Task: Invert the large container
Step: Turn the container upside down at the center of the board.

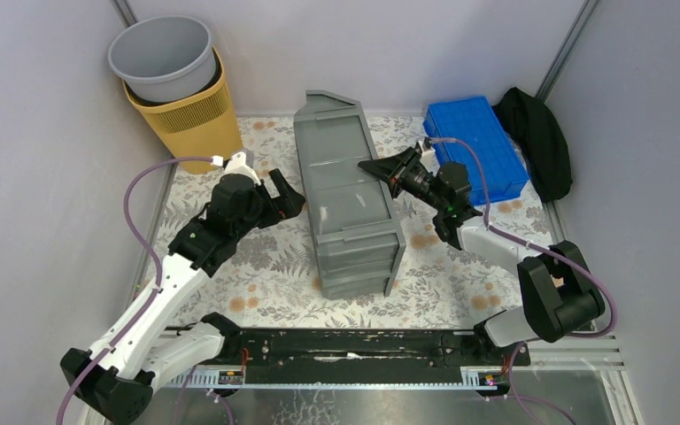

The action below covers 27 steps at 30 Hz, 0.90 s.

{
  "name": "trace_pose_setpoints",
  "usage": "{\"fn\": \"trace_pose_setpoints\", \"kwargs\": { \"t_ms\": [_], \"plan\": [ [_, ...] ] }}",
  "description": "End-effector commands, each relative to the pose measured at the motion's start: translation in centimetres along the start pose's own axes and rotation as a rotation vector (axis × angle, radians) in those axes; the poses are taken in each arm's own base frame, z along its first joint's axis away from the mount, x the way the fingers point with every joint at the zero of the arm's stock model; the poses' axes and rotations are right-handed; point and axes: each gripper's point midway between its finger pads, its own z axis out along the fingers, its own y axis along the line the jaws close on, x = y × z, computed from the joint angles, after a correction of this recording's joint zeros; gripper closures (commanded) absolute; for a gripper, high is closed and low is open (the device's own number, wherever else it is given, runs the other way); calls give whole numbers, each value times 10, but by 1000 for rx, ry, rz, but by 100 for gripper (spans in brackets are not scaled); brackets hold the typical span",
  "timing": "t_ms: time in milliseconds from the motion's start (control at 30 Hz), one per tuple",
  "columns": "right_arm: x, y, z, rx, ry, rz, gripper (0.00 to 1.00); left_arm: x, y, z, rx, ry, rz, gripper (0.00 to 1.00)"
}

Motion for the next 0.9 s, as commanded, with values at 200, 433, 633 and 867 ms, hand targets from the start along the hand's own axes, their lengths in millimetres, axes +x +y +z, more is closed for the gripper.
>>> {"fn": "trace_pose_setpoints", "kwargs": {
  "t_ms": [200, 433, 633, 867],
  "plan": [
    [11, 21, -23, 148, 14, -309, 48, -11, -8, 7, 41, -53, -27, 0],
    [9, 14, -46, 346, 10, -417, 24, -9, -5, 6, 32, -49, -31, 0],
    [11, 9, -62, 424, 26, -486, 16, -8, -2, 1, 29, -52, -30, 0],
    [22, -2, -71, 411, 66, -473, 15, -8, -1, -2, 27, -51, -28, 0]
  ]
}}
